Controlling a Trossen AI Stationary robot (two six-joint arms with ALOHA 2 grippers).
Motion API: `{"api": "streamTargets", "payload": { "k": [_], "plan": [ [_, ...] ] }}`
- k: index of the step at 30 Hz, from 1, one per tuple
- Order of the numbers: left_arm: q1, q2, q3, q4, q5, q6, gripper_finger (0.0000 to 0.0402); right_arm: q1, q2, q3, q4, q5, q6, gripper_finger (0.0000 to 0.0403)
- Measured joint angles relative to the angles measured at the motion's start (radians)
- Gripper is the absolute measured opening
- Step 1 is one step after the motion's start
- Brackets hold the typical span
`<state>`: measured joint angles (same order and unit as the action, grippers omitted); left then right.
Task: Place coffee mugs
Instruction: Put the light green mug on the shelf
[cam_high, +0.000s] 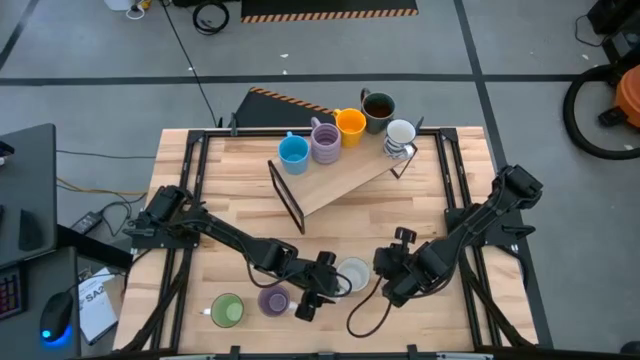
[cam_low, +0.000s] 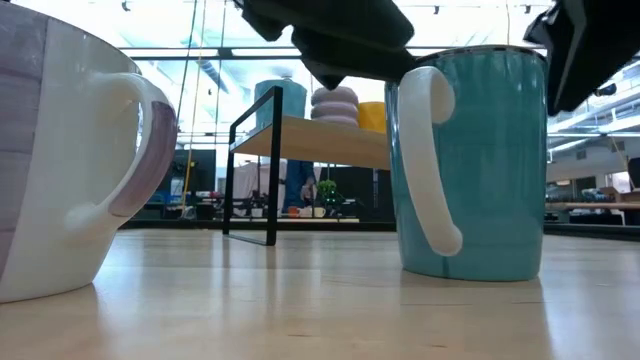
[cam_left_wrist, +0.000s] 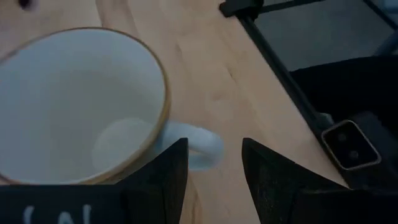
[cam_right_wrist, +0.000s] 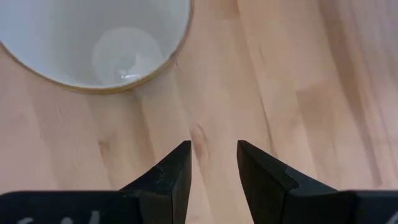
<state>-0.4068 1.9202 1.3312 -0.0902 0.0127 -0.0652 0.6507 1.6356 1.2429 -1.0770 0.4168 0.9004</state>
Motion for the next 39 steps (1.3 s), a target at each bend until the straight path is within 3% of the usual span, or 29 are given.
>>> {"api": "streamTargets", "payload": {
  "k": [4, 14, 18, 26, 39],
  "plan": [
    [0.000, -0.017, 0.000, -0.043, 0.008, 0.024, 0.0158, 0.034, -0.001, 0.055, -0.051, 0.028, 0.029, 0.0135],
    [0.000, -0.069, 0.000, -0.174, -0.041, -0.006, 0.0158, 0.076, -0.002, 0.068, 0.086, 0.037, 0.036, 0.0135],
    [-0.005, -0.025, 0.000, -0.170, -0.025, -0.020, 0.0158, 0.083, 0.010, 0.063, 0.148, 0.053, 0.053, 0.0135],
    [-0.017, 0.023, 0.000, -0.113, -0.010, -0.022, 0.0158, 0.085, 0.109, 0.058, 0.157, -0.050, 0.135, 0.0135],
    [-0.012, 0.023, 0.000, 0.010, -0.008, 0.006, 0.0158, 0.047, 0.165, 0.058, 0.081, 0.081, 0.173, 0.0135]
  ]
}}
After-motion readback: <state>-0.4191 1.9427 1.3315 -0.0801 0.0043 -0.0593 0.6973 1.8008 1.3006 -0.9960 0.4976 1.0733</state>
